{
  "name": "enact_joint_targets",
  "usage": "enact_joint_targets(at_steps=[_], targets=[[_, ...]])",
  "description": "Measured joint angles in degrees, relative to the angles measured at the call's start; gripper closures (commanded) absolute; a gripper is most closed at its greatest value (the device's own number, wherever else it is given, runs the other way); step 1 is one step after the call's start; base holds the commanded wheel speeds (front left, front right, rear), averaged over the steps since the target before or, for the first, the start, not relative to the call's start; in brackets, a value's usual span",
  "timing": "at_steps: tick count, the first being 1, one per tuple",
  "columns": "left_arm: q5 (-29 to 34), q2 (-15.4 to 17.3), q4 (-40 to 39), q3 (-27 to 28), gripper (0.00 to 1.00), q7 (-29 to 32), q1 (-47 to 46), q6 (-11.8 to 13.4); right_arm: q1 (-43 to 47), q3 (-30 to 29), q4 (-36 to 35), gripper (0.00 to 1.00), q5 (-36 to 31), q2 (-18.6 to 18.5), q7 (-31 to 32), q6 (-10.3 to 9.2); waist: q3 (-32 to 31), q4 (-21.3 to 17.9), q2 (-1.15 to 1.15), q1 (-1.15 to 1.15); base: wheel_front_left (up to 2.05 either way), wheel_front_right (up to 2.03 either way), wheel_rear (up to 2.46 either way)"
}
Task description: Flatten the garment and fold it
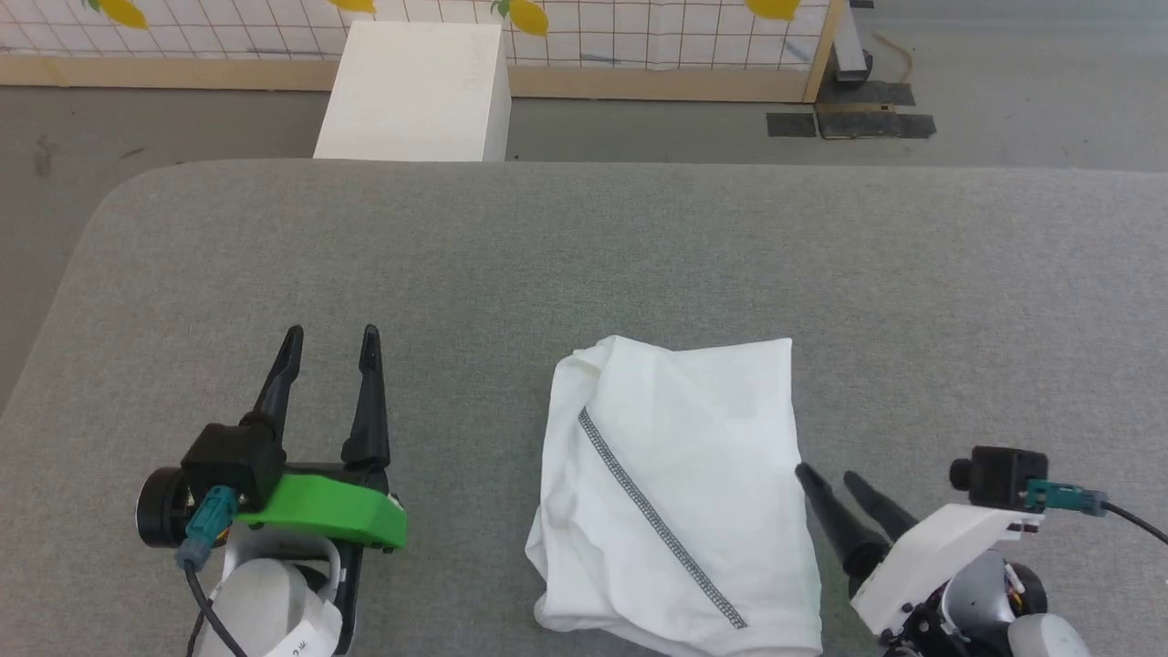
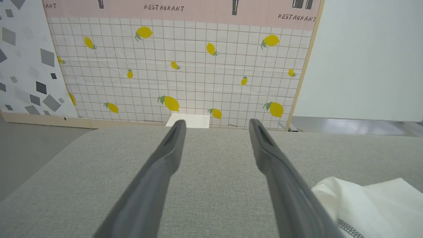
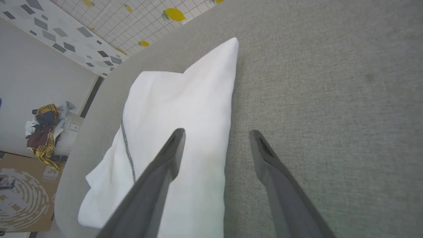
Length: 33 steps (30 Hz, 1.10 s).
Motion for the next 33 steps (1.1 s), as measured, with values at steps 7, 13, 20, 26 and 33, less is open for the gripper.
enact_joint_targets(at_steps=[7, 13, 20, 26, 33], targets=[[0.16, -0.03, 0.01, -0.16, 0.00, 0.00, 0.03, -0.01, -3.83, 2.21, 6.88, 0.00, 1.74, 0.01, 4.10, 0.00, 0.83, 0.96, 0.00, 0.00, 0.00, 0.00, 0.00], [0.87, -0.07, 0.04, -0.22, 0.00, 0.00, -0.03, -0.02, -7.22, 3.82, 11.66, 0.52, 1.65, -0.05, 9.20, 0.02, 1.60, 1.59, 0.00, 0.00, 0.00, 0.00, 0.00], [0.90, -0.11, 0.01, 0.33, 0.00, 0.00, -0.01, 0.00, -8.22, 5.70, 10.14, 1.00, -2.19, -0.02, 13.80, 0.01, 1.82, 0.68, 0.00, 0.00, 0.00, 0.00, 0.00], [1.00, -0.16, -0.75, 0.58, 0.00, 0.00, 0.02, 0.01, -9.06, 8.03, 3.28, 1.00, -16.92, -1.80, 20.28, 0.02, 1.95, -1.85, 0.00, 0.00, 0.00, 0.00, 0.00], [1.93, 0.18, -3.35, 0.60, 0.00, -0.01, -0.93, 0.01, -14.34, 12.25, -1.98, 1.00, -25.18, -16.19, 22.88, 0.04, 3.36, -6.91, 0.00, 0.00, 0.00, 0.00, 0.00]])
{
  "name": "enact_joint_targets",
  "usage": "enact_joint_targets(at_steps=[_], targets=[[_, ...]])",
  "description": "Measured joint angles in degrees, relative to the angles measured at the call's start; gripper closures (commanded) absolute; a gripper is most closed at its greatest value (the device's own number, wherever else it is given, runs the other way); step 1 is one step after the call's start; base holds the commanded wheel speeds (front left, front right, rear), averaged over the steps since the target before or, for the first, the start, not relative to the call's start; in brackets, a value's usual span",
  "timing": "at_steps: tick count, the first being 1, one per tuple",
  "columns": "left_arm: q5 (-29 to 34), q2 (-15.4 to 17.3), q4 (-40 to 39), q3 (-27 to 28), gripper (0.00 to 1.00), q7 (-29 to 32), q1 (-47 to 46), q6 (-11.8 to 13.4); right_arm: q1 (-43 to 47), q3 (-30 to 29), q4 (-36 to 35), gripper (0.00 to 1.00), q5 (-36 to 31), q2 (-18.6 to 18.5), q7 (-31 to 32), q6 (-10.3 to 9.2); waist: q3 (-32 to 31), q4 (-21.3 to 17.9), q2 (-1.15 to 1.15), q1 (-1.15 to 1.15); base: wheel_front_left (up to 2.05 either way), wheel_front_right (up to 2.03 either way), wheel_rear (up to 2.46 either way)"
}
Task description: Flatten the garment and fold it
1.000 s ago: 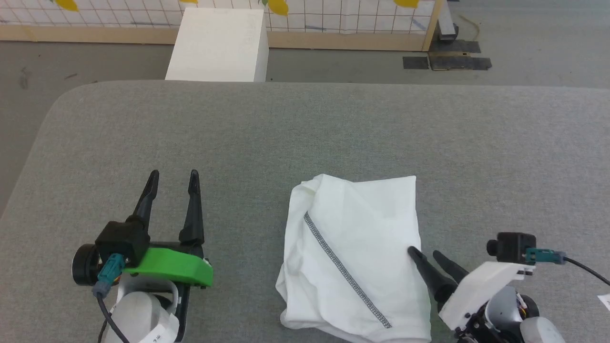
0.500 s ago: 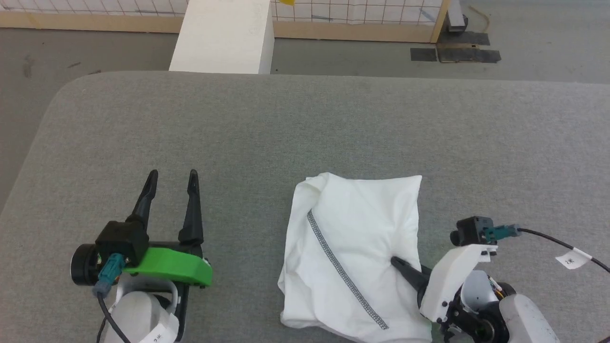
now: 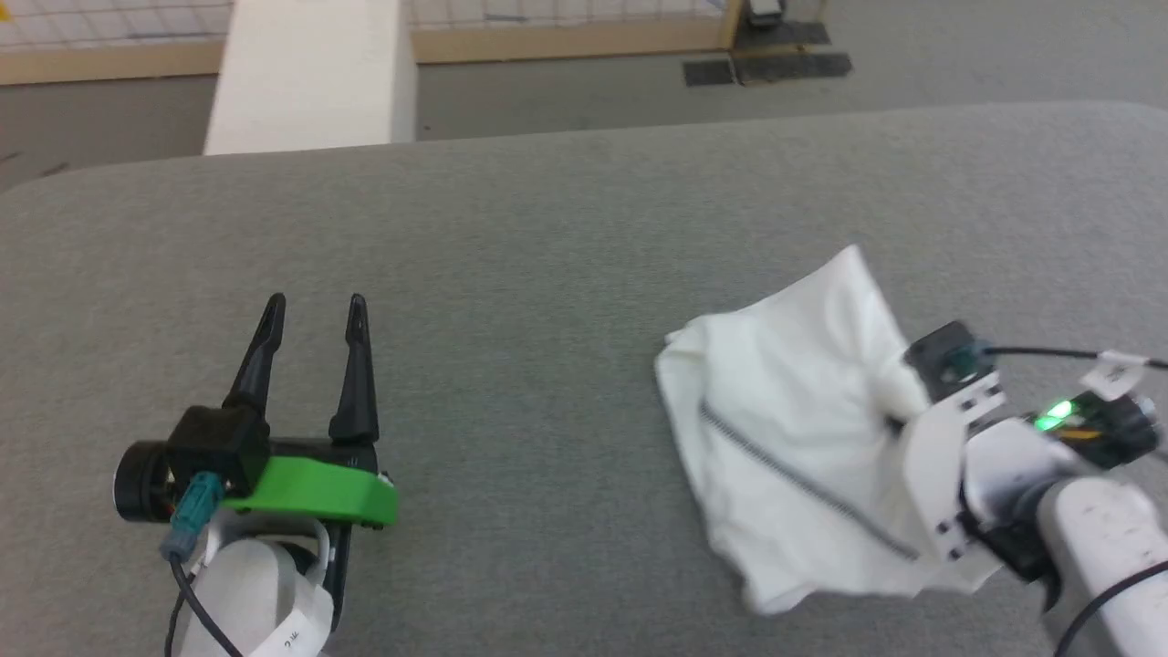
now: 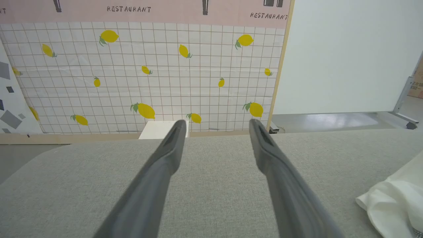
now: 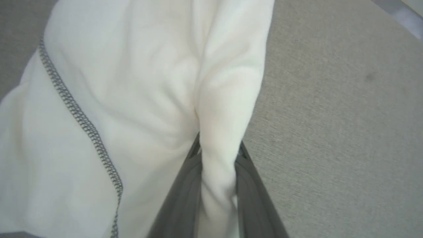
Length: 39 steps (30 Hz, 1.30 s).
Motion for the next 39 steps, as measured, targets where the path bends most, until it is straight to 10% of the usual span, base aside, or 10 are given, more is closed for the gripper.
enact_joint_targets(at_steps=[17, 32, 33, 34, 39], targets=[[2.63, 5.78, -5.23, -2.97, 0.00, 2.77, -7.40, -0.44, -15.86, -10.85, 18.76, 1.00, -9.04, -9.07, -20.05, 0.01, 11.33, -13.20, 0.00, 0.00, 0.00, 0.00, 0.00], [2.57, 8.18, -7.81, -4.36, 0.00, 4.99, -9.65, -0.34, -27.36, -23.94, 34.08, 1.00, -20.01, -9.27, -31.28, 0.01, 21.76, -12.26, 0.00, 0.01, 0.00, 0.00, 0.00], [2.55, 8.14, -7.66, -4.41, 0.00, 4.72, -9.65, -0.32, -27.66, -24.06, 34.87, 0.84, -20.01, -9.26, -31.32, 0.01, 21.73, -11.85, 0.00, 0.01, 0.00, 0.00, 0.00], [2.50, 8.06, -7.44, -4.47, 0.00, 4.45, -9.64, -0.16, -27.87, -24.08, 35.77, 0.12, -20.14, -9.34, -31.59, 0.01, 21.63, -11.35, 0.00, 0.00, 0.00, 0.00, 0.00], [1.37, 6.83, -4.22, -4.89, 0.00, 2.48, -9.43, 0.34, -28.00, -26.24, 37.95, 0.00, -20.43, -10.43, -36.86, 0.01, 19.06, -9.56, 0.00, 0.00, 0.00, 0.00, 0.00]])
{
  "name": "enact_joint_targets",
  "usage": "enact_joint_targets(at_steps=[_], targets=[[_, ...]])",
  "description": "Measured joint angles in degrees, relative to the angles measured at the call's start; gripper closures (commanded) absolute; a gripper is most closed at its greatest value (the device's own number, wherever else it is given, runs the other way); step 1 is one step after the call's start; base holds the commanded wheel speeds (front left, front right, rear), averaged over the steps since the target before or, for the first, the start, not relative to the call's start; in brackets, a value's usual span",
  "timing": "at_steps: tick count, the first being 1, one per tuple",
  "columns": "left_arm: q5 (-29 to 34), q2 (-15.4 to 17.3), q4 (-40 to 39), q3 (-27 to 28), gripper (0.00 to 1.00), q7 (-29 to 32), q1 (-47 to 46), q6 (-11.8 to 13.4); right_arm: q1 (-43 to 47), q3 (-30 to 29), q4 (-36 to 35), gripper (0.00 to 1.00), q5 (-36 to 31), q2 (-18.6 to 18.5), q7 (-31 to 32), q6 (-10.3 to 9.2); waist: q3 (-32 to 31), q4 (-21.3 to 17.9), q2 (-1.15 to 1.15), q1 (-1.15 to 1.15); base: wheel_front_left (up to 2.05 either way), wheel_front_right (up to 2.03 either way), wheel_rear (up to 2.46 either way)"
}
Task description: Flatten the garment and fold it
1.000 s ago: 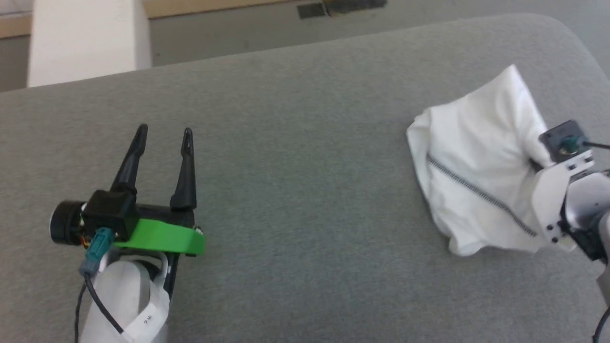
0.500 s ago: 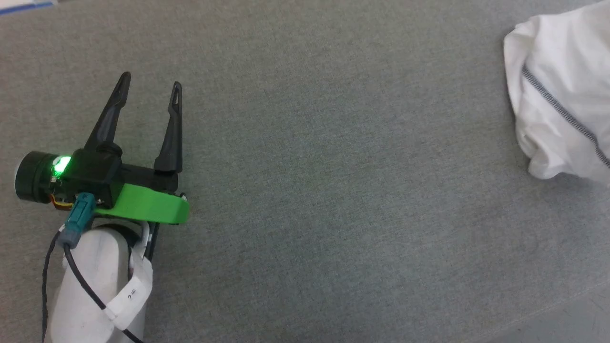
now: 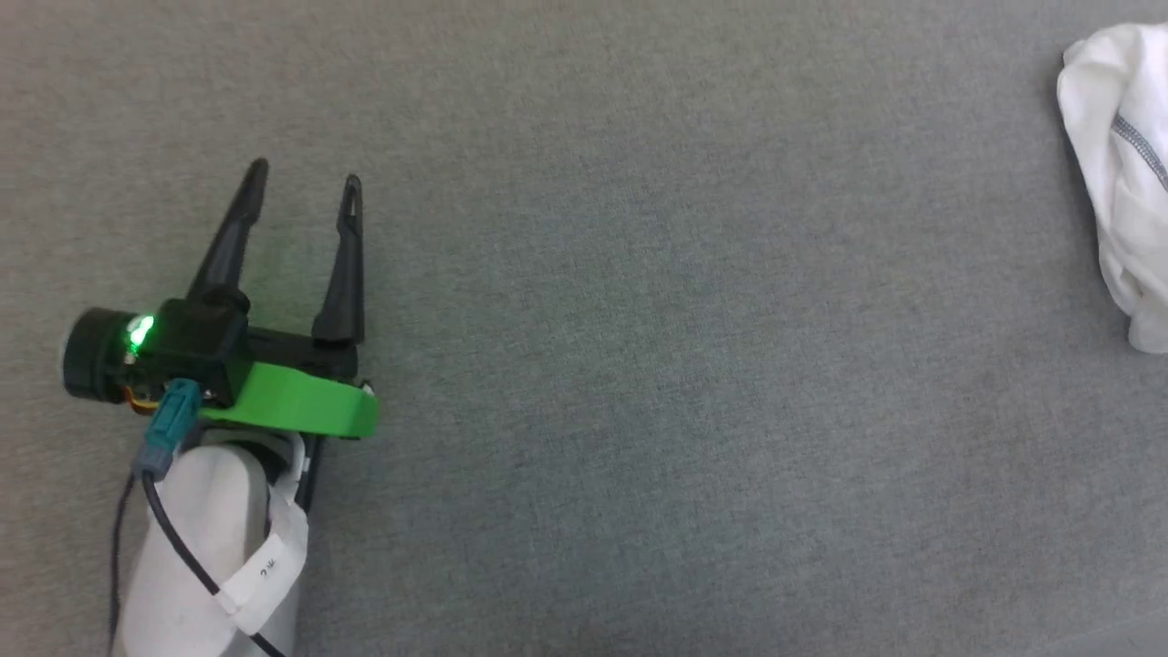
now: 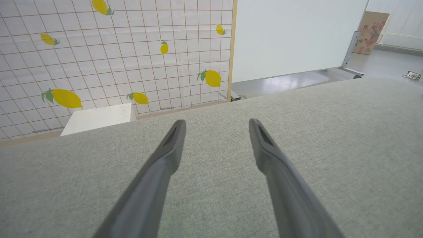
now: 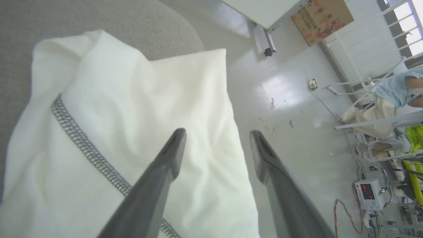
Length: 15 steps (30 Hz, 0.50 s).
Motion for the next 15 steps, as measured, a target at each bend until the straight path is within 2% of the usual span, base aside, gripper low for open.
enact_joint_targets(at_steps=[7, 10, 15], targets=[[-2.36, -2.57, 5.04, 0.01, 0.00, -1.96, 3.37, 0.83, 4.55, 0.60, -4.55, 0.00, 6.03, 2.29, -9.31, 0.00, -6.49, 1.29, 0.00, -0.01, 0.00, 0.00, 0.00], [-3.24, -3.49, 6.76, 0.27, 0.00, -2.10, 5.50, 1.23, 8.80, 1.86, -10.14, 0.00, 9.79, 5.14, -11.57, -0.01, -9.84, 1.88, 0.00, -0.01, 0.00, 0.00, 0.00], [-5.13, -4.67, 8.48, 0.75, 0.00, -2.41, 8.29, 1.30, 18.67, 4.14, -23.48, 0.00, 15.52, 10.14, -14.50, -0.02, -15.51, 3.08, 0.00, -0.01, 0.00, 0.00, 0.00]])
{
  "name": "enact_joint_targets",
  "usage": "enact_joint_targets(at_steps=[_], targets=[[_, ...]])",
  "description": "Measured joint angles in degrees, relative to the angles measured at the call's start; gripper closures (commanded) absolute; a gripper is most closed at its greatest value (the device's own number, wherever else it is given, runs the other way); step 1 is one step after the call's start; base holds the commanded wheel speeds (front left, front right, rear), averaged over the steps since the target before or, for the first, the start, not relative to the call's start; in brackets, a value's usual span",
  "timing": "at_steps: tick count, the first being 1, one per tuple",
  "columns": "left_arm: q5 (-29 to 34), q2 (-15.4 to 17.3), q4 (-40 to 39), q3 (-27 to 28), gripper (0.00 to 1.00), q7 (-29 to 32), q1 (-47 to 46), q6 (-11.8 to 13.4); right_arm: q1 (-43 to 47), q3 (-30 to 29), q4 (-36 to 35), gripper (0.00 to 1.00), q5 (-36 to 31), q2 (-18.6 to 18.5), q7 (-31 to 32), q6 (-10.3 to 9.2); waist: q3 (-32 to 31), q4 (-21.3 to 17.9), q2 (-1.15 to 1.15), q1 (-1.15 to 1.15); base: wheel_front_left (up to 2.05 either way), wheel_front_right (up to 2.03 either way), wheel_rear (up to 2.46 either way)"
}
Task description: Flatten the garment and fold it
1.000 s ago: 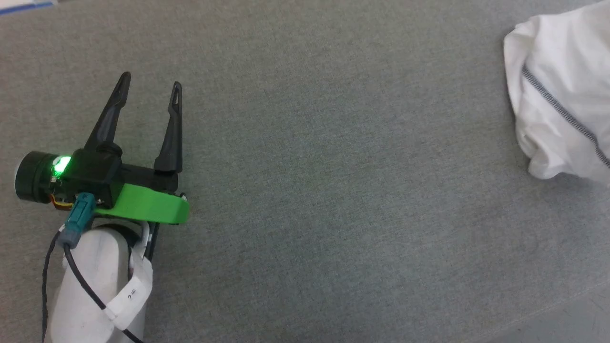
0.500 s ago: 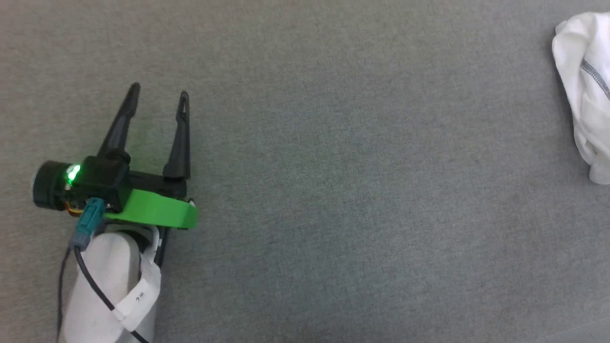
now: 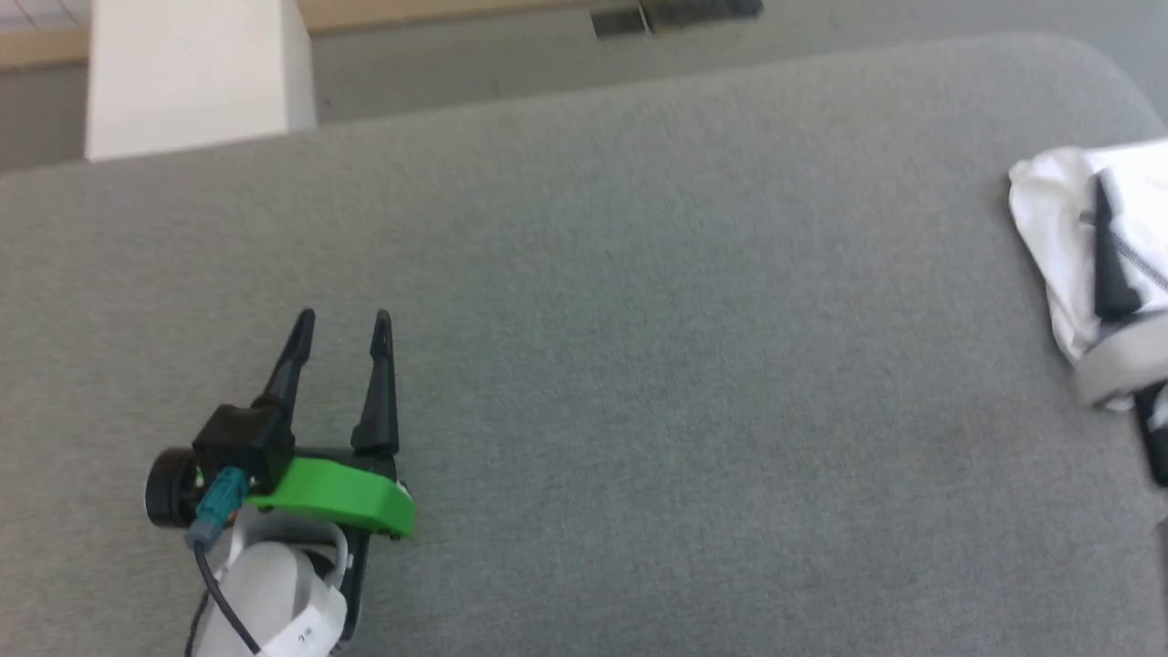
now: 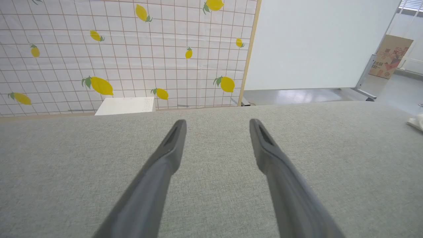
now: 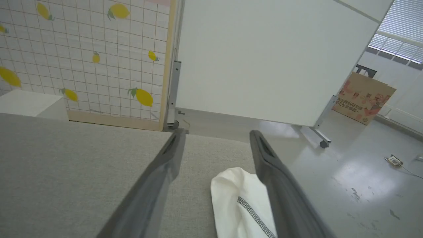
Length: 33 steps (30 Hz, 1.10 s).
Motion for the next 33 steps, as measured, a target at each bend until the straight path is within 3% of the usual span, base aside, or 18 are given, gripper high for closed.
enact_joint_targets(at_steps=[9, 20, 33], targets=[[-0.80, -1.54, 1.32, 0.02, 0.00, -0.01, 3.03, -0.05, 14.35, 3.33, -14.62, 0.00, 3.30, 7.02, -0.42, 0.00, -8.07, 3.30, 0.00, 0.00, 0.00, 0.00, 0.00], [-0.89, -2.29, 3.57, -0.82, 0.00, -0.02, 7.66, -0.09, 25.55, 2.94, -16.02, 0.00, 3.42, 14.85, -1.90, 0.00, -14.96, 8.79, 0.00, 0.00, 0.00, 0.00, 0.00], [-0.89, -2.56, 3.70, -1.77, 0.00, -0.04, 12.88, -0.01, 33.16, 2.98, -16.36, 0.00, 1.00, 16.36, -2.49, 0.00, -20.38, 13.54, 0.00, 0.00, 0.00, 0.00, 0.00]])
